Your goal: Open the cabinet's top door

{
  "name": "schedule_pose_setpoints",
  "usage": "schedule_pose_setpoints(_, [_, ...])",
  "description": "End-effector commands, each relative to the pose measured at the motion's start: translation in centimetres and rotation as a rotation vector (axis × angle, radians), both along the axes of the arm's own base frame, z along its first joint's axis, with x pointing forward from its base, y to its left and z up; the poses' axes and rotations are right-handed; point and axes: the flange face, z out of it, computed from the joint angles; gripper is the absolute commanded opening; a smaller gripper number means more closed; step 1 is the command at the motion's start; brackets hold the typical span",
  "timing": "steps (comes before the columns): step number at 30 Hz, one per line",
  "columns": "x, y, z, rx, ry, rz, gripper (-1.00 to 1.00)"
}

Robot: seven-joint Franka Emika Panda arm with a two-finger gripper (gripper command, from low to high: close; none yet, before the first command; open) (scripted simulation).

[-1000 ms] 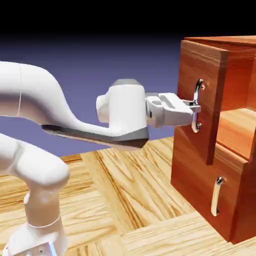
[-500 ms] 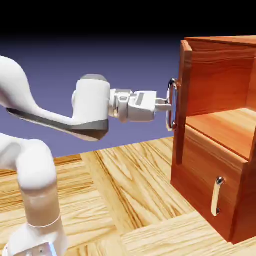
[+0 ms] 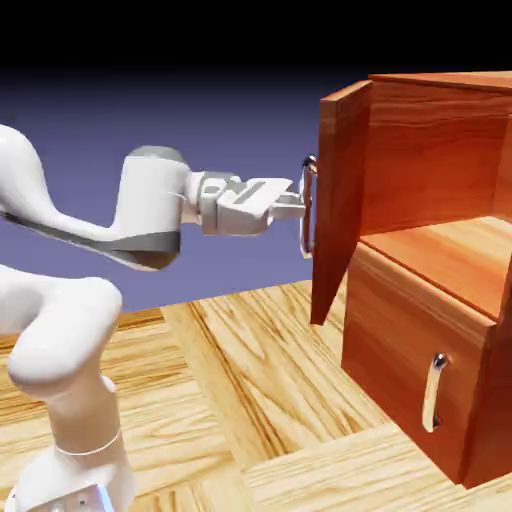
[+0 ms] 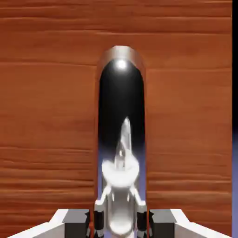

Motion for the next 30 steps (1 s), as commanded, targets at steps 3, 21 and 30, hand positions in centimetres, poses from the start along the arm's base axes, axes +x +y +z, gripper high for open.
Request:
schedule_pose_setpoints(3, [-0.5, 1.1, 0.0, 0.001, -0.001, -0.033, -1.00])
schedule_pose_setpoints(21, [-3.4, 12.8, 0.0, 0.001, -0.001, -0.367, -1.00])
schedule_pose_setpoints(30, [-3.0, 21.7, 0.0, 0.001, -0.001, -0.611, -1.00])
